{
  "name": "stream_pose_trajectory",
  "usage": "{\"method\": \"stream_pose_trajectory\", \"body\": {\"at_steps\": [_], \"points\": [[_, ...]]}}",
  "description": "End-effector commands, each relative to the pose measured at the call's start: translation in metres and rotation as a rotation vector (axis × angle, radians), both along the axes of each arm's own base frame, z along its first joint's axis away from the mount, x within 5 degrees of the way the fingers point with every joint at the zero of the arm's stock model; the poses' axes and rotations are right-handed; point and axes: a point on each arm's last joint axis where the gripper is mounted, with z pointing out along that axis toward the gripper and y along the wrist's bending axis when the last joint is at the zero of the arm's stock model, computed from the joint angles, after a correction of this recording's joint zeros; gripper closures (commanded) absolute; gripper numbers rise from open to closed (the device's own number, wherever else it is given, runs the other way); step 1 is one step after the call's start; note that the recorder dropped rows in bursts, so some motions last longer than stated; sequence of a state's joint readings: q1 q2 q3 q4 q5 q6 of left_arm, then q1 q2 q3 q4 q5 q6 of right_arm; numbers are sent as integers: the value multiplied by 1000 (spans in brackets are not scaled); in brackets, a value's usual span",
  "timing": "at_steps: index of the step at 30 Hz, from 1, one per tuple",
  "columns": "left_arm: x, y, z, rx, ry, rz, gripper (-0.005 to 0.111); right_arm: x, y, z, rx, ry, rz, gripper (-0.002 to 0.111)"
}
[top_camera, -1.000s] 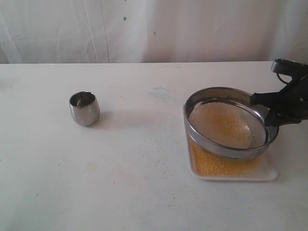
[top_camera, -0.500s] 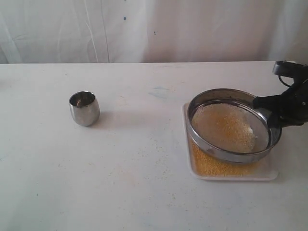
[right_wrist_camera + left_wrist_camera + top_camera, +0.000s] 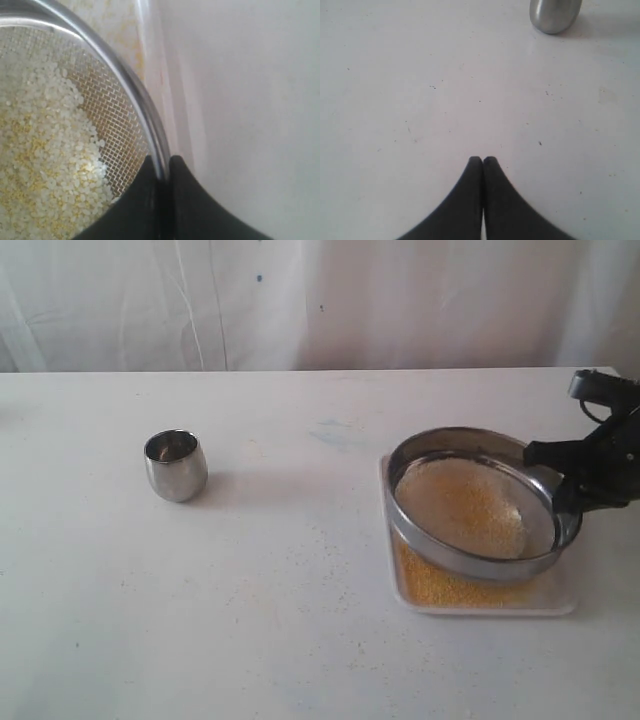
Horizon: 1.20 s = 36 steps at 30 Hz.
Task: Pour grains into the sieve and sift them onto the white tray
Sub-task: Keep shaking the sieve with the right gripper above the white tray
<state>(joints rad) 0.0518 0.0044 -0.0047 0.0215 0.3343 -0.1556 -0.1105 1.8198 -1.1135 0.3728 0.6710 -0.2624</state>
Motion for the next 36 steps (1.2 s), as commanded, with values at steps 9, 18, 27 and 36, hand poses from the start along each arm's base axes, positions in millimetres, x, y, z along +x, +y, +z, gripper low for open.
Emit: {"method": "stream_pose_trajectory", "body": {"at_steps": [9,18,27,36], "points": [[-1,-1,-4,-9,32,-7,107,-9,2,-8,14,1,-24,108],[-1,-1,-4,-9,32,-7,107,-5,4,-12,44,-59,-147,108],[-1,-1,-4,-9,32,-7,107,-20,8,-4,45,39,-46,108],[-1,-1,-4,-9,32,-7,107,-19,5,19,18,-39,-55,108]]}}
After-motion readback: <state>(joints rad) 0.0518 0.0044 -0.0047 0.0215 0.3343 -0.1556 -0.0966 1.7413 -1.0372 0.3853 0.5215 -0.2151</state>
